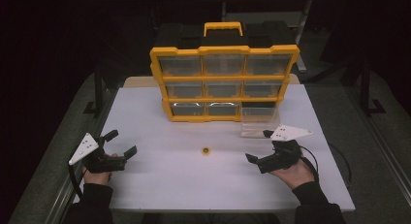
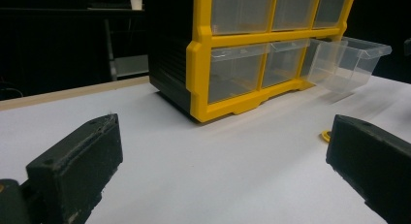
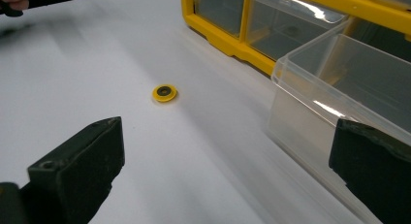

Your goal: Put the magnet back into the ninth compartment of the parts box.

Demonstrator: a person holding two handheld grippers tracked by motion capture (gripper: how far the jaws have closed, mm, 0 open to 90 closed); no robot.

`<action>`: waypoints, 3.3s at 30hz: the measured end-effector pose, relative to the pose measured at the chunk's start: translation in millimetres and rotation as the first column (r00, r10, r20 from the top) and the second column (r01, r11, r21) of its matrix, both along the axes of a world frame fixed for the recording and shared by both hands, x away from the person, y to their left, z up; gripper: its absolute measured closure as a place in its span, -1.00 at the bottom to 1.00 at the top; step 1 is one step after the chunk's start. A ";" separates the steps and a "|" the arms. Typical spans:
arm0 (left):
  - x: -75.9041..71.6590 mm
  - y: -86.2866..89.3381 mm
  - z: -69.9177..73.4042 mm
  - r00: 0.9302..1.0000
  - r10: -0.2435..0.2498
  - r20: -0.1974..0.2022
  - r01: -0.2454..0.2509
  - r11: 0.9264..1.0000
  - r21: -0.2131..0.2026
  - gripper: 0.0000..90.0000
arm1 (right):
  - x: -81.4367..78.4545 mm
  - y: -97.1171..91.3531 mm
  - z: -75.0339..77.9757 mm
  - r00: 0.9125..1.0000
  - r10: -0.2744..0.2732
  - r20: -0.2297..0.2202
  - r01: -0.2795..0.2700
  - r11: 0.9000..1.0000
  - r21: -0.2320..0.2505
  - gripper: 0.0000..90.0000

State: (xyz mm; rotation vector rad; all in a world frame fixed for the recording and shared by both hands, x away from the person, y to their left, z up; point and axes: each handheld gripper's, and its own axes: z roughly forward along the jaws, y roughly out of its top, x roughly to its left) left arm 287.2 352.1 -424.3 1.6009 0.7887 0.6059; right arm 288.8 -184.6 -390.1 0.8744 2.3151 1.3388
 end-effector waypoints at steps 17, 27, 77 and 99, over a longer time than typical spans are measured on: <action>0.0 -0.1 0.0 1.000 0.000 0.001 0.000 1.000 0.001 -1.00 | 3.8 16.9 -2.5 0.999 0.038 -0.024 -0.039 0.999 -0.029 -1.00; 0.2 -0.2 -0.1 1.000 -0.001 0.001 0.001 1.000 0.000 -1.00 | 7.1 26.6 -5.4 0.997 0.063 -0.038 -0.065 0.997 -0.040 -1.00; 0.1 -0.8 -0.1 1.000 -0.003 0.006 0.003 1.000 -0.006 -1.00 | 32.3 84.4 -11.5 0.980 0.170 -0.105 -0.181 0.978 -0.100 -1.00; 0.2 -0.6 0.1 1.000 -0.006 0.009 0.007 1.000 -0.006 -1.00 | 44.2 107.8 -12.1 0.970 0.206 -0.130 -0.221 0.968 -0.120 -1.00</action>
